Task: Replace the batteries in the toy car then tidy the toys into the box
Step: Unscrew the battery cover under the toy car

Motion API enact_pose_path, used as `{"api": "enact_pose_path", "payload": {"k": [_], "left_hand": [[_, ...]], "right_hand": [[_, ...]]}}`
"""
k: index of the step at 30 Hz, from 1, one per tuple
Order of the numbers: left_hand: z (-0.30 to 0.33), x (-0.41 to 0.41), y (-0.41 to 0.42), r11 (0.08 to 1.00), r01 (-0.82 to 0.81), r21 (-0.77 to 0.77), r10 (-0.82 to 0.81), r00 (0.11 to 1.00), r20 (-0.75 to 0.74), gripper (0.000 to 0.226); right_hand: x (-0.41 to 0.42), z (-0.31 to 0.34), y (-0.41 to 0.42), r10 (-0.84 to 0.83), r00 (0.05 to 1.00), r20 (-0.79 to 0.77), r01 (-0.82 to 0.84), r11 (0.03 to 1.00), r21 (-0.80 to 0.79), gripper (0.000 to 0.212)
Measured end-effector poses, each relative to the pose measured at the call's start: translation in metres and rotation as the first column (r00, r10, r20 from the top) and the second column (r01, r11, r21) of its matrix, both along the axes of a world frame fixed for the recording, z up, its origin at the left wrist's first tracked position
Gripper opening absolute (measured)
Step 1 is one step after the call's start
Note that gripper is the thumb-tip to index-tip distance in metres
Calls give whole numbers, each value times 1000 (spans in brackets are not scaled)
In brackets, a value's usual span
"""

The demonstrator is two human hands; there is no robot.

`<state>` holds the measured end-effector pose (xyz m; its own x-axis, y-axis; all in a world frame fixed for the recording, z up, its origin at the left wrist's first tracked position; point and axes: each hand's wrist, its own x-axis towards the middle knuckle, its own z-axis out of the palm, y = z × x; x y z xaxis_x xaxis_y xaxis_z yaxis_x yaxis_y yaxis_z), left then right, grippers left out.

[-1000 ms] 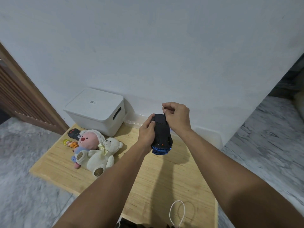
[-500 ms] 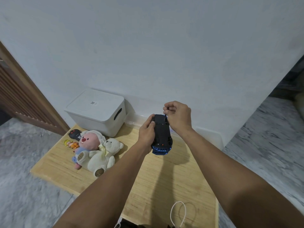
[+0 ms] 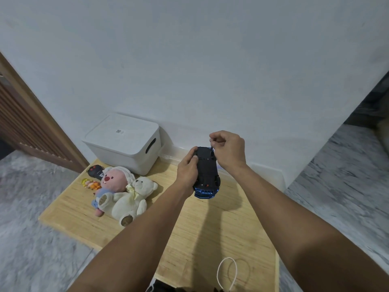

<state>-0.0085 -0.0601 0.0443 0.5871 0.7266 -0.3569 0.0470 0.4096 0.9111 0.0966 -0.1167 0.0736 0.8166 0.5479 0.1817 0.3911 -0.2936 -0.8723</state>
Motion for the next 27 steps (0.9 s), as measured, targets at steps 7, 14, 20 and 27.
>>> {"api": "enact_pose_path", "payload": {"k": [7, 14, 20, 27], "left_hand": [[0, -1, -1, 1000, 5, -12, -5, 1000, 8, 34], [-1, -1, 0, 1000, 3, -18, -2, 1000, 14, 35], [-4, 0, -1, 1000, 5, -24, -5, 1000, 5, 35], [-5, 1, -1, 1000, 7, -31, -7, 1000, 14, 34]], "right_hand": [[-4, 0, 1, 16, 1000, 24, -17, 1000, 27, 20], [-1, 0, 2, 6, 999, 37, -6, 1000, 5, 17], [-2, -1, 2, 6, 999, 34, -7, 1000, 26, 15], [-5, -3, 2, 18, 1000, 1, -18, 998, 65, 16]]}}
